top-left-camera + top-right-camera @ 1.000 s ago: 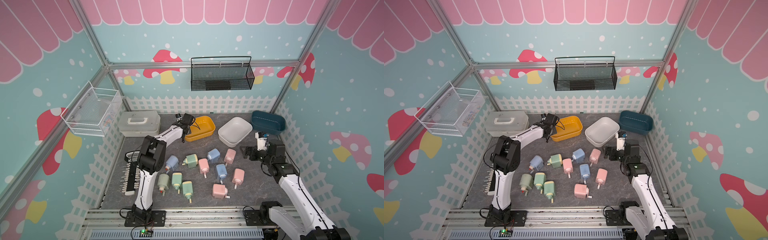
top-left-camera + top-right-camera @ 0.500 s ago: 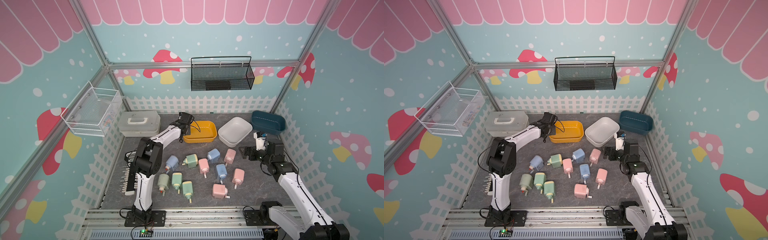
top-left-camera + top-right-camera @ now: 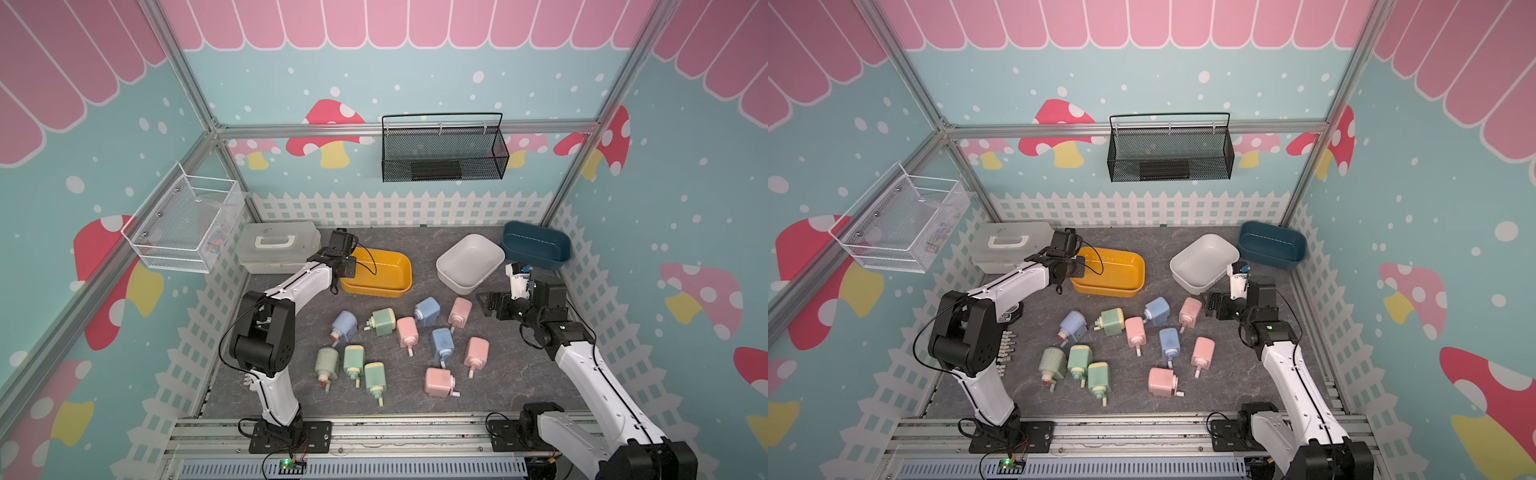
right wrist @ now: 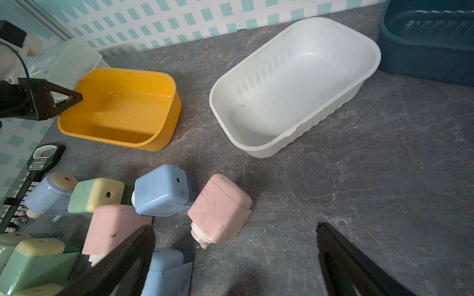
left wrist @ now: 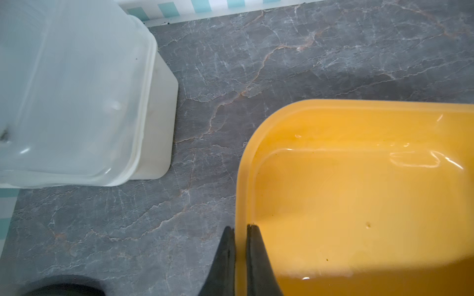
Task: Place the pencil sharpeners by color into the storage box
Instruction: Move the storage box to the center of the board.
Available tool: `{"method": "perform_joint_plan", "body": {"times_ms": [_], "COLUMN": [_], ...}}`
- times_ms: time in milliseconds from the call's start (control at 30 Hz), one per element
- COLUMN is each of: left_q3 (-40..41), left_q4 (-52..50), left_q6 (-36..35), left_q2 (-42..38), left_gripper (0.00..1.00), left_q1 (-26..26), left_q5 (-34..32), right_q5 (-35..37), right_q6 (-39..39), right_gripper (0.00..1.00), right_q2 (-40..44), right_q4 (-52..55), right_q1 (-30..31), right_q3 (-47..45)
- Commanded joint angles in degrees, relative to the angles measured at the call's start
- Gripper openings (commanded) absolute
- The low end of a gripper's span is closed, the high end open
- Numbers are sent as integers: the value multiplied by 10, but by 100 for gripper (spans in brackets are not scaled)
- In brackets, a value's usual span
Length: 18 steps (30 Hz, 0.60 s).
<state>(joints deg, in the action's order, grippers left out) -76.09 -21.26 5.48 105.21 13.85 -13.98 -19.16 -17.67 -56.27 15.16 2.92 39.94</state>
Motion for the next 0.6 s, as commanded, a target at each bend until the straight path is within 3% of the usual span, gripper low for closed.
{"method": "perform_joint_plan", "body": {"times_ms": [0, 167, 300, 567], "left_q3": [13, 24, 46, 84], "left_q4": [21, 20, 42, 48], "left_q6": [-48, -64, -98, -129], "left_q2": [-17, -23, -31, -53], "left_gripper": [0, 0, 0, 0], "left_q1": [-17, -51, -62, -117], "left_q5": [63, 108, 96, 145], "right_q5": [-8, -8, -16, -24], "right_q6": [-6, -11, -14, -23], "right_gripper": [99, 99, 99, 99], "right_q2": [0, -1, -5, -24], "right_q4": [0, -1, -3, -14], "right_q1": [3, 2, 2, 2], "right_q3": [17, 19, 21, 34]}}
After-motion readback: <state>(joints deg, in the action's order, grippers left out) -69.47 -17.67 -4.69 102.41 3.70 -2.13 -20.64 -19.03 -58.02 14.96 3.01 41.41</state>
